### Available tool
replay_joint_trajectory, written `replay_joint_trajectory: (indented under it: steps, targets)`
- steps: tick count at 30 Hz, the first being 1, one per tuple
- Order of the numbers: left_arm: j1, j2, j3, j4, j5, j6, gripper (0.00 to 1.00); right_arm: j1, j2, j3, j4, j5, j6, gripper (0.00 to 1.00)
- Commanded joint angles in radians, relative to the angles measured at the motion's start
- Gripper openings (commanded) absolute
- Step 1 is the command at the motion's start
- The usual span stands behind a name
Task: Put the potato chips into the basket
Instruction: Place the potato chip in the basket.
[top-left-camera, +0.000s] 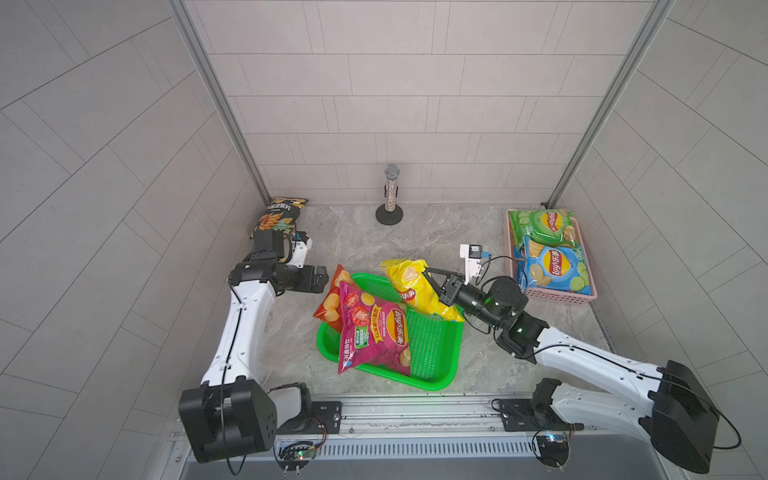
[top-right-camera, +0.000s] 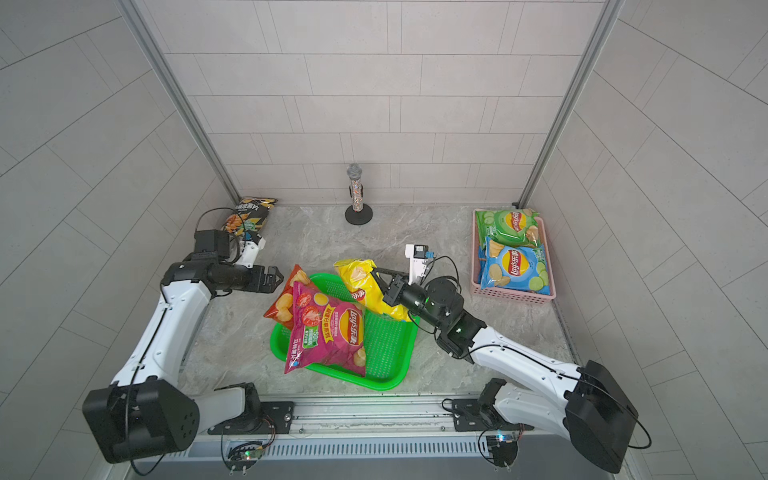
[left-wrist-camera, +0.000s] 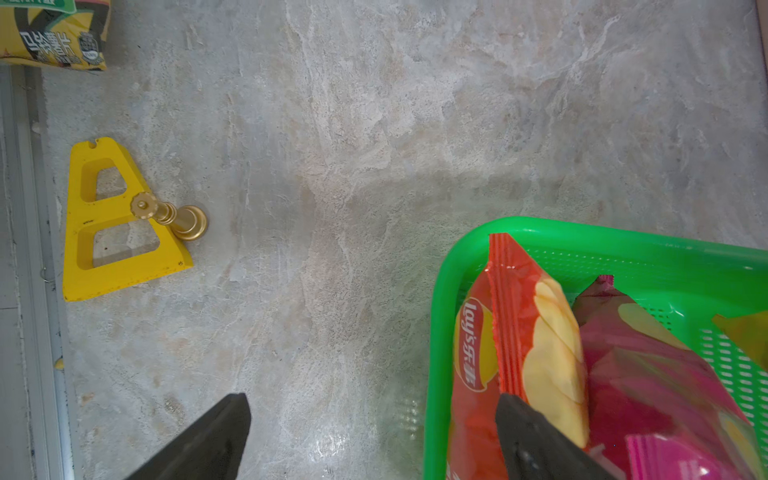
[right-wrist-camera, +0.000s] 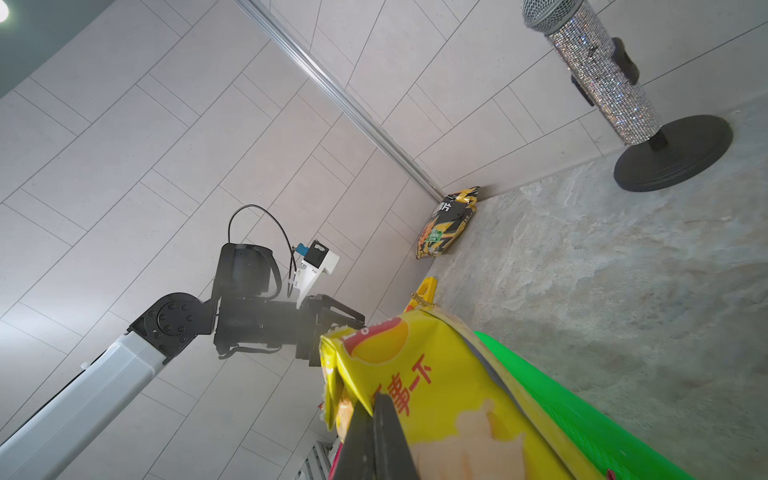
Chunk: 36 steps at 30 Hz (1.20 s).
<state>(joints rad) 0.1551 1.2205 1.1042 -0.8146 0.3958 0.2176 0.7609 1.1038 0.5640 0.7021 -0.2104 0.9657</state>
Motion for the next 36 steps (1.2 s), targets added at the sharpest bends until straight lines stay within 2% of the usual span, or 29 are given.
replay_joint_trajectory:
  steps: [1, 8, 12, 16, 19, 21, 24, 27, 31, 33, 36]
  targets:
    - [0.009, -0.028, -0.010, 0.034, 0.005, -0.005, 1.00, 0.005, 0.047, -0.064, 0.297, 0.072, 0.033, 0.00]
    - [0.008, -0.004, -0.006, 0.025, 0.031, -0.012, 1.00, 0.003, 0.218, -0.113, 0.523, 0.061, 0.087, 0.00]
    - [0.009, -0.004, -0.005, 0.022, 0.041, -0.012, 1.00, -0.007, 0.302, -0.167, 0.666, 0.098, 0.126, 0.00]
    - [0.008, -0.008, -0.004, 0.021, 0.044, -0.014, 1.00, -0.030, 0.296, -0.197, 0.645, 0.098, 0.142, 0.26]
    - [0.009, -0.008, -0.002, 0.018, 0.050, -0.013, 1.00, -0.045, 0.190, -0.194, 0.444, 0.092, 0.084, 0.41]
    - [0.009, -0.009, -0.001, 0.017, 0.056, -0.013, 1.00, -0.047, 0.063, -0.152, 0.143, 0.121, 0.000, 0.51]
    - [0.009, -0.009, 0.000, 0.017, 0.062, -0.014, 1.00, -0.046, -0.110, -0.026, -0.339, 0.203, -0.172, 0.59]
    - [0.009, -0.005, 0.002, 0.017, 0.067, -0.013, 1.00, -0.046, -0.207, 0.077, -0.600, 0.268, -0.321, 0.64]
    - [0.010, 0.001, 0.005, 0.013, 0.068, -0.011, 1.00, -0.046, -0.182, 0.289, -0.911, 0.221, -0.469, 0.63]
    - [0.009, 0.000, 0.005, 0.011, 0.063, -0.009, 1.00, -0.035, -0.111, 0.431, -1.084, 0.172, -0.526, 0.61]
    - [0.010, 0.000, 0.002, 0.012, 0.049, -0.011, 1.00, 0.024, 0.016, 0.647, -1.329, 0.180, -0.609, 0.61]
